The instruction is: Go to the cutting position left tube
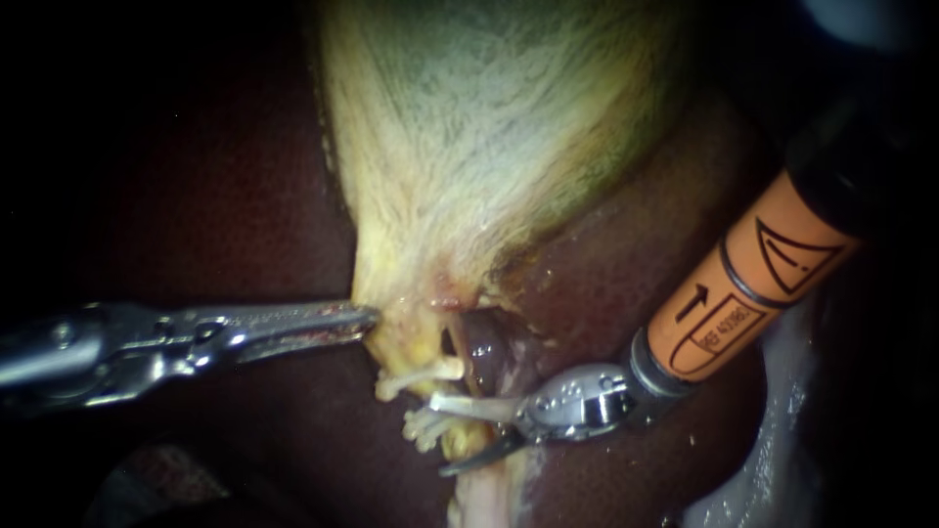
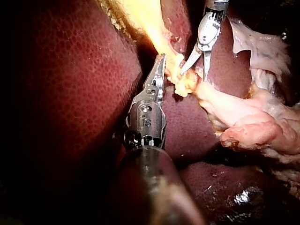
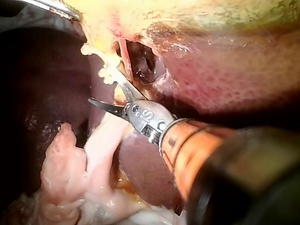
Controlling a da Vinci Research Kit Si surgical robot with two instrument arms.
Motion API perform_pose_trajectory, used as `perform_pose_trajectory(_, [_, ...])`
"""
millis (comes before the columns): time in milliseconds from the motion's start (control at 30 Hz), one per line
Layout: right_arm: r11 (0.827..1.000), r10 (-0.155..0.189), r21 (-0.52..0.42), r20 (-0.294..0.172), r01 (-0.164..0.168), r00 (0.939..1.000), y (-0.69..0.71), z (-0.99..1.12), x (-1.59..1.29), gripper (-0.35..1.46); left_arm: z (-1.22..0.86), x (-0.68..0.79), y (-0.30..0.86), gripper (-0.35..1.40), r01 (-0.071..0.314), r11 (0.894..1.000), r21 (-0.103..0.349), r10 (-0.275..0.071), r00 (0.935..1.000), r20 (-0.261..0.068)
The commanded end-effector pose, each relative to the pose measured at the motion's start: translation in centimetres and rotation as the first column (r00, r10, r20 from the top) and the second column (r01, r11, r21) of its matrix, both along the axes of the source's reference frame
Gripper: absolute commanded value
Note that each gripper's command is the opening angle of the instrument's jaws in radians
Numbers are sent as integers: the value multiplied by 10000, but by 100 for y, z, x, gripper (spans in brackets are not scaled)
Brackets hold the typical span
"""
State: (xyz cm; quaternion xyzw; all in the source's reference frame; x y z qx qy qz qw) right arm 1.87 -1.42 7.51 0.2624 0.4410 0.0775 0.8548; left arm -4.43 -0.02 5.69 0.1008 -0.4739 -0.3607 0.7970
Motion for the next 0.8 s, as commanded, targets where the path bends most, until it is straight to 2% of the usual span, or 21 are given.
perform_pose_trajectory(33, [10000,48,-19,0,-48,10000,2,0,-1,133,-1,0,-1,-33,3,10000,-6,-3,10000,-3])
perform_pose_trajectory(367, [9996,269,-48,116,-269,9996,17,-6,-4,131,-5,1,-5,-33,20,10000,-17,-20,10000,-19])
perform_pose_trajectory(800, [9994,338,-14,160,-338,9993,25,4,9,130,-8,-3,-8,-33,51,10000,-32,-51,10000,-44])
